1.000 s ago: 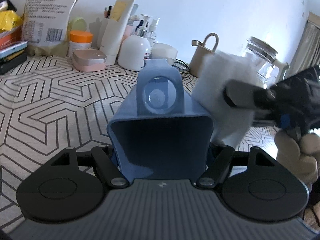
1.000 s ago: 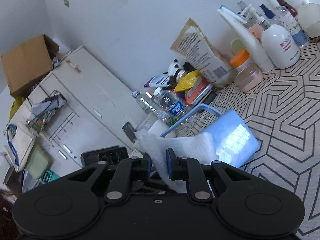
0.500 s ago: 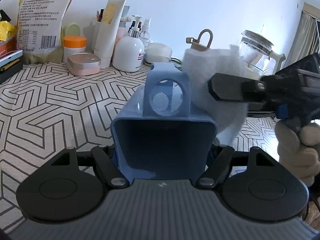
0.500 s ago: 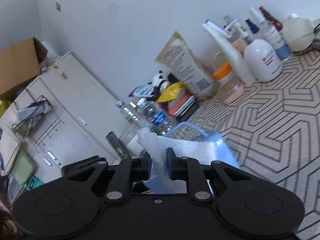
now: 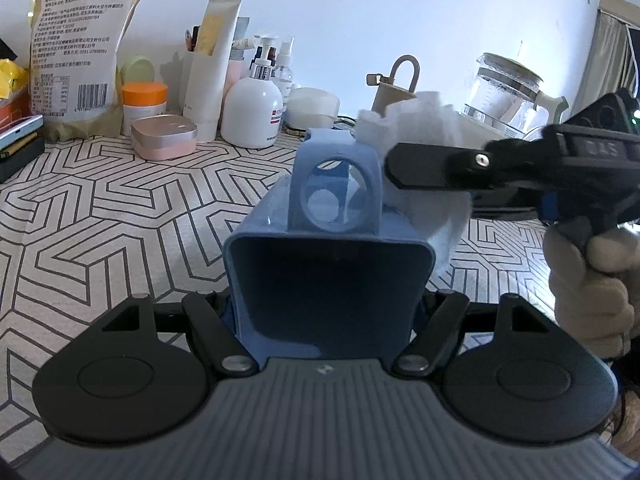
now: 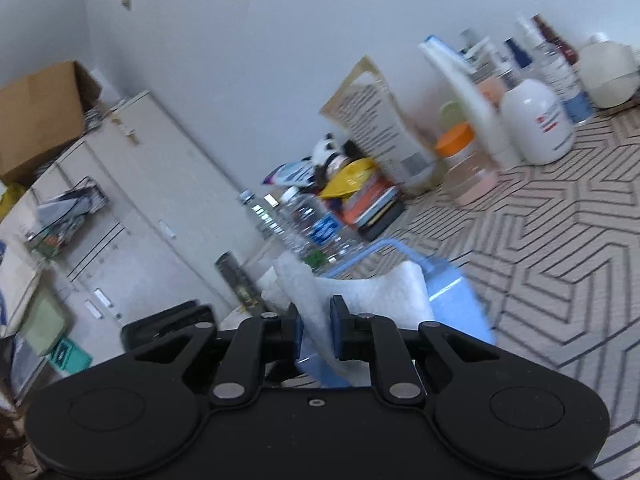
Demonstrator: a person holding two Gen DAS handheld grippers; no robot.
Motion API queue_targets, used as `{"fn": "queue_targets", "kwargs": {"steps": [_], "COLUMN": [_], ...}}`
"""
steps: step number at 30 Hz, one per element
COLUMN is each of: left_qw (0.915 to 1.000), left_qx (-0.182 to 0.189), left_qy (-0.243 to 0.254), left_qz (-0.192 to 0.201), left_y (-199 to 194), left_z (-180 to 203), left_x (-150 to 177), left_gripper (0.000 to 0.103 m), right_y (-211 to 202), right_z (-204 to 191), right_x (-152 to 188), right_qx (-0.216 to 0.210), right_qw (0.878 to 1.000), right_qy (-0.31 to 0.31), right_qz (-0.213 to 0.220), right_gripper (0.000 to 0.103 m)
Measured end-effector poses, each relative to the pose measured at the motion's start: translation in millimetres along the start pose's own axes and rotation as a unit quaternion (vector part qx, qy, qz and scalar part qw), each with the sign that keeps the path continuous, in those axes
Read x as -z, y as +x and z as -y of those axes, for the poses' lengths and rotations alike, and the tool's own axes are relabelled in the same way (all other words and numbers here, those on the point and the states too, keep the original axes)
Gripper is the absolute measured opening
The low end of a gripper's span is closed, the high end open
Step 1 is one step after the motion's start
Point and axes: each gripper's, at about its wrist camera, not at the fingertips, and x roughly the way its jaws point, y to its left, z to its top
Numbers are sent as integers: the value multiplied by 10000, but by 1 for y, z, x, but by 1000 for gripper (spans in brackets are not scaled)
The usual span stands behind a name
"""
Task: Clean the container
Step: 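Rub the white wipe along the container's side wall with the right tool, then wipe the container's wall beside the handle with the right tool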
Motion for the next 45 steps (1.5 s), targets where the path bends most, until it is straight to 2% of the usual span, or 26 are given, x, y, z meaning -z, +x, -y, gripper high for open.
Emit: {"fn": "queue_targets", "kwargs": {"steps": [3, 8, 16, 21, 33, 41, 45], "left_qw": [10000, 10000, 10000, 10000, 9999, 9998, 9998], "left_qx": [-1, 2, 9, -9, -92, -141, -150], "left_qy": [15, 12, -42, -18, 88, 130, 143], "left_qz": [1, 3, -68, -63, -4, 4, 3], "left_y": [0, -1, 1, 1, 0, -1, -1], "left_z": [1, 0, -3, -1, 3, 5, 5], "left_x": [0, -1, -1, -1, -1, -1, -1], "left_gripper": [74, 74, 74, 74, 74, 74, 74], "right_y": [-4, -5, 8, 9, -6, -10, -8], "right_z": [4, 5, -14, -17, 8, 10, 12], "right_x": [-2, -2, 5, 7, -3, -4, -3], "right_qx": [256, 277, -212, -204, 340, 677, 568], "right_qw": [9996, 9995, 9993, 9990, 9993, 9973, 9980], "right_qy": [-4, 0, -249, -337, 14, -41, -15], "right_qz": [115, 134, -193, -231, 154, 282, 263], "right_gripper": [17, 17, 17, 17, 17, 17, 17]}}
